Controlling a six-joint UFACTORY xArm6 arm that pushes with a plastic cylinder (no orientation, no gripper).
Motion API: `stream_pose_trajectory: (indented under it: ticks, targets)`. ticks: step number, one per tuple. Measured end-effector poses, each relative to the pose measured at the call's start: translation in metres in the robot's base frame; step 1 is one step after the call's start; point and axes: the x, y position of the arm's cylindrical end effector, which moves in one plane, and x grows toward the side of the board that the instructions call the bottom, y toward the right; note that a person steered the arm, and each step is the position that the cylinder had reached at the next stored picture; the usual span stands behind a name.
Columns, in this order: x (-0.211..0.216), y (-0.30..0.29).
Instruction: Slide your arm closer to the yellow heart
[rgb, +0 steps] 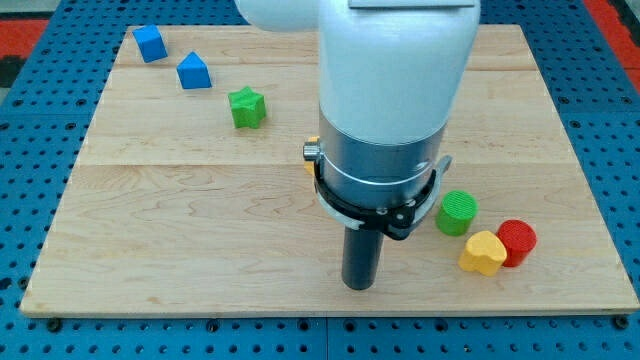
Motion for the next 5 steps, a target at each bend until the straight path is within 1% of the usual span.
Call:
stream_pose_trajectory:
  ticks: [2, 4, 5]
  targets:
    - [-0.002, 0.001]
    - [0.004, 0.027]
    - [0.008, 0.061]
